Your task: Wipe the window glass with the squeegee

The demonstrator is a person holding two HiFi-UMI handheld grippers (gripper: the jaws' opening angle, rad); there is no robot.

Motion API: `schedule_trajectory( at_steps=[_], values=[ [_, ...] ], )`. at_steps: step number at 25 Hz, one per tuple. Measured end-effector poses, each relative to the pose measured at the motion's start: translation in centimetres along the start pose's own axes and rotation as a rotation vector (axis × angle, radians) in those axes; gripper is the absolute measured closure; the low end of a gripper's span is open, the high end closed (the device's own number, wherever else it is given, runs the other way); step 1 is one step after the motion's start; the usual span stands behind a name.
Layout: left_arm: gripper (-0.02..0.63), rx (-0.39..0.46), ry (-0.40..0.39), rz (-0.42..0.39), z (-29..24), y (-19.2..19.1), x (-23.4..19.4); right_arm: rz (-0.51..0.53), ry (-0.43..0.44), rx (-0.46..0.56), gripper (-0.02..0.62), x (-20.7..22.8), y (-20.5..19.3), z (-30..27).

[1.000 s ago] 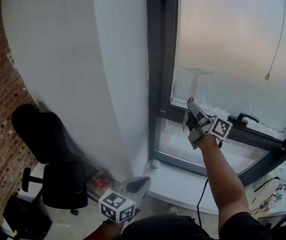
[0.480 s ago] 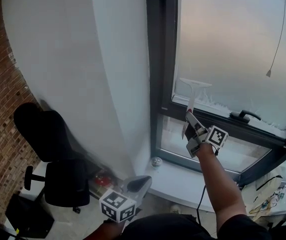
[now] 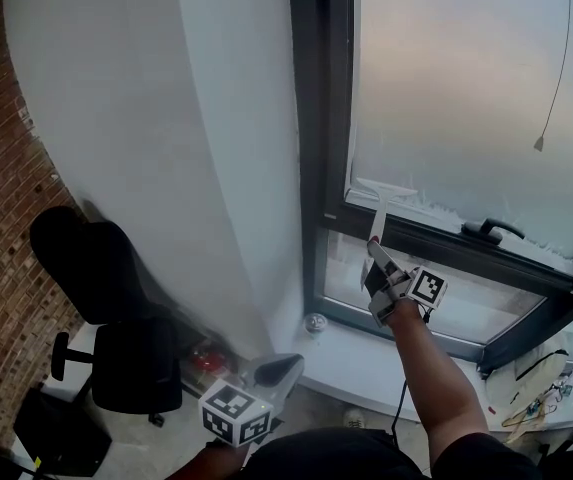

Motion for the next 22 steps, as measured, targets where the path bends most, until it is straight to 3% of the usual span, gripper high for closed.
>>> schedule_trajectory(
  at_steps=[13, 22],
  values=[
    [0.606, -0.011, -0.016, -0.006, -0.7, 0.0, 0.4, -0.084, -0.033, -0.021, 0.516, 2.6, -1.4, 0.9],
    [0.606, -0.01, -0.044, -0.004, -1.7, -0.1, 0.8, -0.098, 0.049, -0.029, 0.515, 0.3, -1.6, 1.4]
  ],
)
Point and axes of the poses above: the fingertips, and each gripper's own axes: z backward along the fingers, x to its right, y out of its top, the point moved 4 cm from there along z, backward along the fingers, and after that the axes turned 15 degrees about -z, right-handed, at the moved point
